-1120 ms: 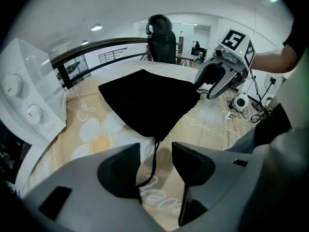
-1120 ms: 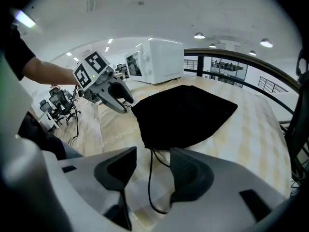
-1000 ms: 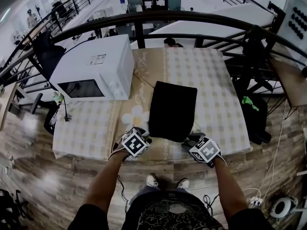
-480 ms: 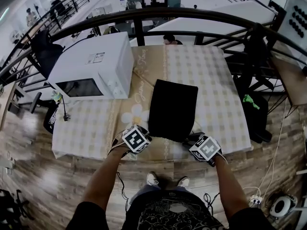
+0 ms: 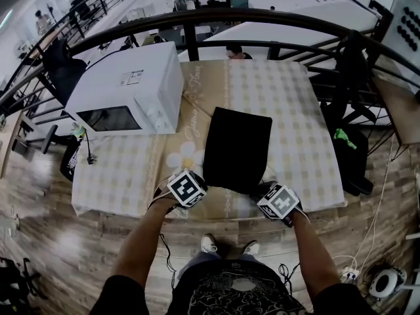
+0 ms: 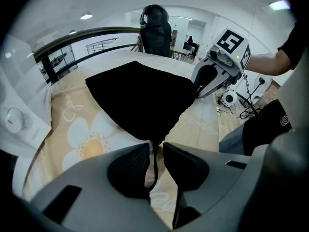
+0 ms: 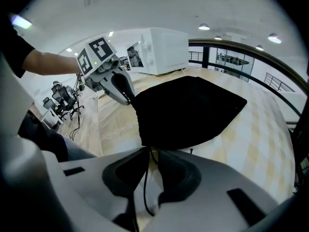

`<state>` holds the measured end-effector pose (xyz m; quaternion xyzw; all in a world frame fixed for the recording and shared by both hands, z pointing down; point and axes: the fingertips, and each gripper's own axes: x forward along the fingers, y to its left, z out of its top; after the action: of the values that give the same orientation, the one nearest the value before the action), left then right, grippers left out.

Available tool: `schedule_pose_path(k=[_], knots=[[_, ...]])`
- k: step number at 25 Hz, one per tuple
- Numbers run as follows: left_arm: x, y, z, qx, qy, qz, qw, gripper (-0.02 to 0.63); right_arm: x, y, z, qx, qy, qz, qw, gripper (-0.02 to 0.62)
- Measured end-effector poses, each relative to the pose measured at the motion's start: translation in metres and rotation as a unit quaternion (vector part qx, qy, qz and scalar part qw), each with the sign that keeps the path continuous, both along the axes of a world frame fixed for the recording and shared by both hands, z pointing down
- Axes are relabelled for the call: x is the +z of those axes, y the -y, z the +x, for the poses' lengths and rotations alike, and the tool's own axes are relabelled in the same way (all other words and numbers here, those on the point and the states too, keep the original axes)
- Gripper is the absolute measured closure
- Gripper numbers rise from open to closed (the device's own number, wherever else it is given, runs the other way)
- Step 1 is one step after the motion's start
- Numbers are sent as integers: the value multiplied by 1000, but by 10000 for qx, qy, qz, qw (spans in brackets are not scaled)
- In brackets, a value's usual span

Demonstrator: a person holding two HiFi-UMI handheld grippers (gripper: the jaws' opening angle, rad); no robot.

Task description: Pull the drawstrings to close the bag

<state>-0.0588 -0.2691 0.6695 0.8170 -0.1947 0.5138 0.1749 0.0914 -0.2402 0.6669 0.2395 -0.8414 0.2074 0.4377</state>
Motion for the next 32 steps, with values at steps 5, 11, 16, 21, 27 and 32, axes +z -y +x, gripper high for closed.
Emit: schedule_pose_path(k=[5, 11, 16, 21, 27, 32], knots=[[0, 0, 0, -35, -6, 17, 10000, 523, 2, 1, -1, -35, -56, 33, 10000, 543], [1, -3, 1, -89, -11, -11, 10000, 549, 3, 0, -1, -93, -136, 97, 9998, 554], [1, -4, 1, -149, 6, 16, 9999, 571, 3, -3, -1, -129, -115, 62, 9998, 571], [-1, -3, 1, -163, 133, 186, 9996, 575, -2, -2, 0, -87, -36, 125, 9999, 574], [-15, 3, -1, -187, 212, 609, 9977, 577, -13, 5, 1, -20, 36, 316, 9995, 574], [-35, 17, -4, -214, 408, 1195, 9918, 577, -31, 17, 1, 0, 105, 595, 9982, 574]])
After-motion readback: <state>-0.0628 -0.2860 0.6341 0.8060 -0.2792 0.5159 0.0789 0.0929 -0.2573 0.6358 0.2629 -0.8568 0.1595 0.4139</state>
